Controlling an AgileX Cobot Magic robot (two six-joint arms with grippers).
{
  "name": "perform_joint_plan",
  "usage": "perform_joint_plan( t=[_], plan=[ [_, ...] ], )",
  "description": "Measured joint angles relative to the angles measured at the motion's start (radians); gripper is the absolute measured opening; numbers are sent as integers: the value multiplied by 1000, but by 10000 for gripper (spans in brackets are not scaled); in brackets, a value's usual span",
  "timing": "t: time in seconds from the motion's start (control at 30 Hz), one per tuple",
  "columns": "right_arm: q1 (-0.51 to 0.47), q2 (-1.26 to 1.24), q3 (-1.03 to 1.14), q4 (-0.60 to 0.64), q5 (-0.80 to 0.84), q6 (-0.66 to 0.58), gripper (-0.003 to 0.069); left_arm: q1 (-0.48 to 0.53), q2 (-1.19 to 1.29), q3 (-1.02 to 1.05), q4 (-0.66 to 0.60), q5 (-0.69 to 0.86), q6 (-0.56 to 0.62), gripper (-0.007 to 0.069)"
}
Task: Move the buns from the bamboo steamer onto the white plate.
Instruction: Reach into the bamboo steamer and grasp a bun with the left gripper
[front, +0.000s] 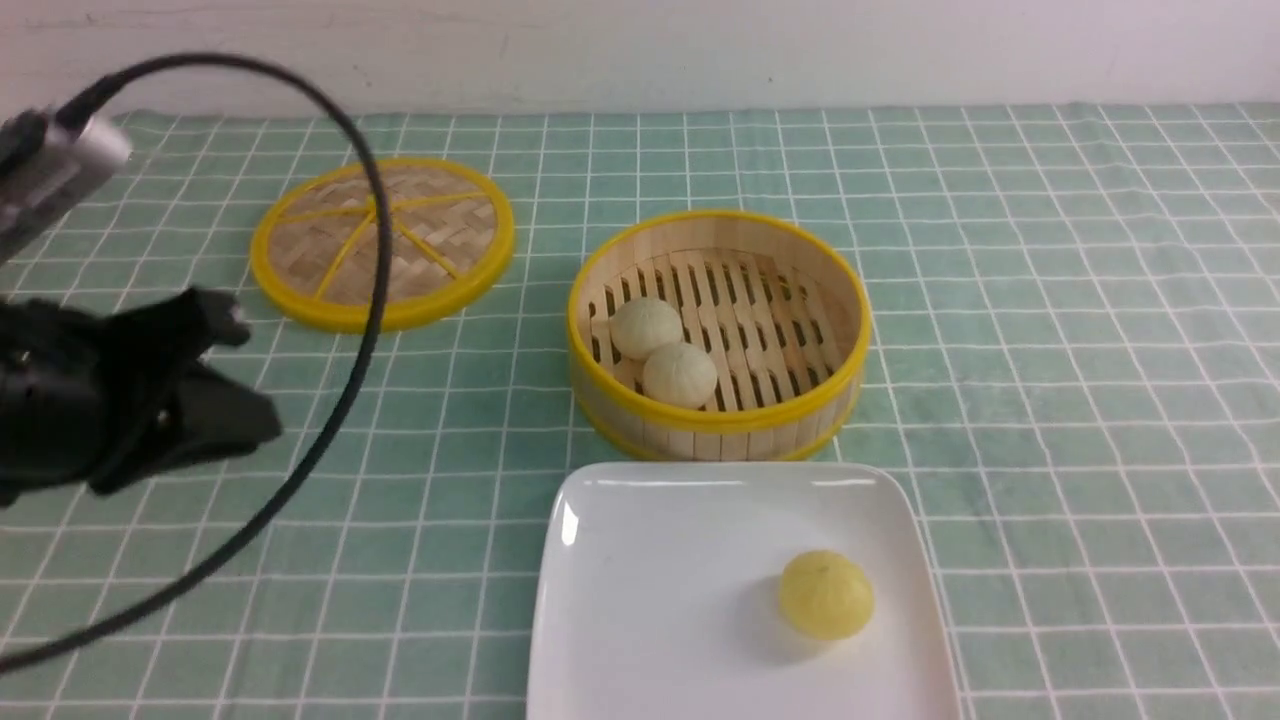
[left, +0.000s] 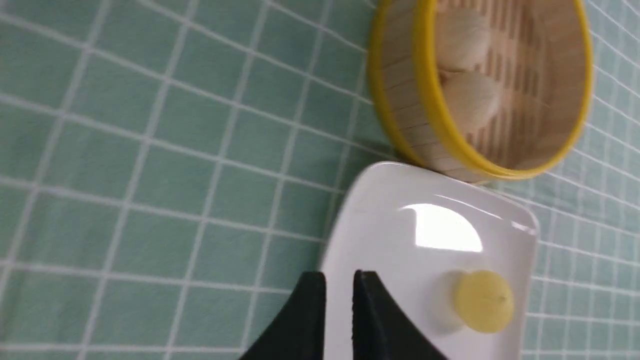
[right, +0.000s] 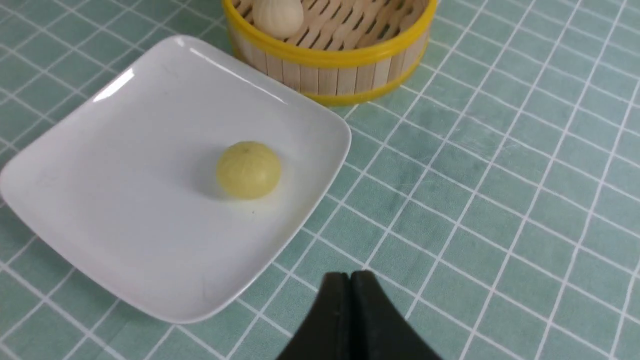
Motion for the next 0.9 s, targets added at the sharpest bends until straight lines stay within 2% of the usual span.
perform_joint_plan(
  t=[0.1, 0.2, 0.3, 0.4, 0.5, 0.63, 0.67, 0.7, 0.9],
  plan=[
    [0, -23, 84, -19, -20, 0, -13, -131, 165, -132, -58, 24, 67, 116],
    [0, -7, 121, -58, -22, 0, -11, -278, 322, -270, -52, 27, 76, 127],
    [0, 12, 125, -76, -23, 0, -8, -409, 492, -409, 2, 30, 28, 168],
    [0, 19, 125, -79, -26, 0, -6, -494, 633, -531, 74, 45, -49, 224],
    [0, 19, 125, -80, -28, 0, -4, -557, 775, -670, 194, 76, -134, 310],
    [0, 19, 125, -80, -29, 0, 0, -588, 897, -822, 346, 102, -233, 390],
    [0, 19, 125, -81, -29, 0, 0, -588, 902, -829, 346, 104, -233, 390],
    [0, 19, 125, -81, -29, 0, 1, -590, 926, -873, 411, 120, -275, 409],
    [0, 19, 125, -82, -33, 1, 1, -590, 932, -952, 590, 148, -339, 421]
  ],
)
